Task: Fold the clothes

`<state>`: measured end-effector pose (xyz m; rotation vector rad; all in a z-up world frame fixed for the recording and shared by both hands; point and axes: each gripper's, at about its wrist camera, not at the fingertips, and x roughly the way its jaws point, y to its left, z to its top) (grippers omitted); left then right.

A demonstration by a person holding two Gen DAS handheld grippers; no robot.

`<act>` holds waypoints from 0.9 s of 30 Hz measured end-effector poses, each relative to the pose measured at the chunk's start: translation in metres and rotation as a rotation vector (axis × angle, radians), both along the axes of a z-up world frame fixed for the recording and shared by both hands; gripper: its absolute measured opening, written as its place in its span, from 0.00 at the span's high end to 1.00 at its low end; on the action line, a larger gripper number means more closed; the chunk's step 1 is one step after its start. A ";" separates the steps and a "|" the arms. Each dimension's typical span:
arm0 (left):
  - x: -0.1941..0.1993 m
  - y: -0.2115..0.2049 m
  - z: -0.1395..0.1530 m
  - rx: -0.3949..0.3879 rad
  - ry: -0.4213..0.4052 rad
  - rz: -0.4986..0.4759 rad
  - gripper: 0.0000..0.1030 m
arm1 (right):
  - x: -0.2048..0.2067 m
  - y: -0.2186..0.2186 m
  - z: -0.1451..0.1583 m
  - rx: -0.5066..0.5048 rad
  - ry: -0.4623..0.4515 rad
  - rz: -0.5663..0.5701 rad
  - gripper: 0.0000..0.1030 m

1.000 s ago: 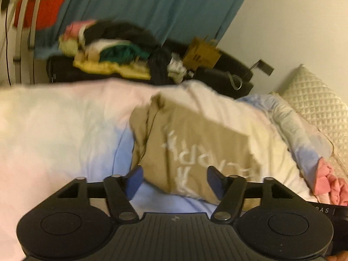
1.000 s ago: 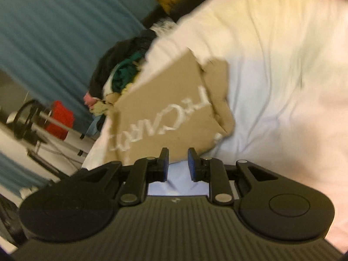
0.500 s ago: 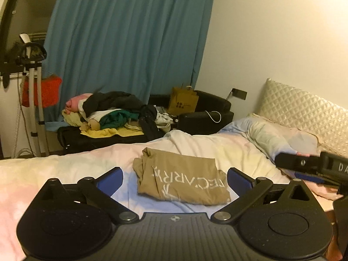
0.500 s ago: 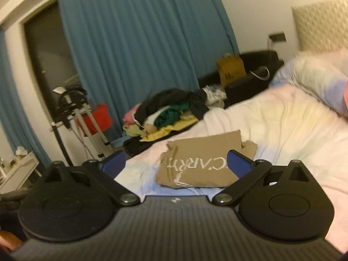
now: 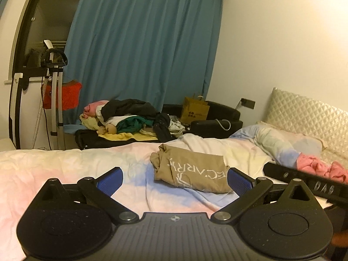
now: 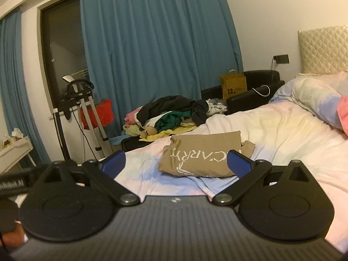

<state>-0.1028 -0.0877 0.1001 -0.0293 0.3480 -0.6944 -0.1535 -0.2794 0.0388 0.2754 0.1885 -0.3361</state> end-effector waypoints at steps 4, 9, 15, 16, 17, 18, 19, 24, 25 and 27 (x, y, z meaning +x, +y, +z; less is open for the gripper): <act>0.000 0.001 -0.006 0.026 -0.019 0.010 0.00 | 0.008 0.005 -0.014 -0.019 0.005 -0.001 0.02; 0.003 -0.002 -0.023 0.043 -0.023 0.010 0.00 | 0.017 0.004 -0.036 -0.034 0.034 -0.003 0.02; 0.013 -0.007 -0.040 0.065 0.005 0.026 0.00 | 0.024 -0.003 -0.046 0.000 0.060 -0.014 0.02; 0.013 -0.008 -0.041 0.069 0.001 0.030 0.00 | 0.025 -0.003 -0.047 0.004 0.065 -0.018 0.02; 0.013 -0.008 -0.042 0.072 -0.003 0.033 0.00 | 0.026 -0.003 -0.048 0.002 0.072 -0.025 0.02; 0.013 -0.008 -0.042 0.072 -0.007 0.036 0.00 | 0.027 -0.002 -0.049 -0.001 0.079 -0.032 0.02; 0.013 -0.007 -0.042 0.070 -0.010 0.039 0.00 | 0.027 -0.002 -0.050 -0.003 0.084 -0.035 0.02; 0.011 -0.007 -0.040 0.074 -0.027 0.055 0.00 | 0.027 0.004 -0.051 -0.029 0.095 -0.032 0.02; 0.010 -0.007 -0.040 0.080 -0.033 0.060 0.00 | 0.027 0.005 -0.051 -0.036 0.098 -0.031 0.02; 0.009 -0.007 -0.040 0.087 -0.041 0.069 0.00 | 0.027 0.008 -0.050 -0.048 0.104 -0.031 0.02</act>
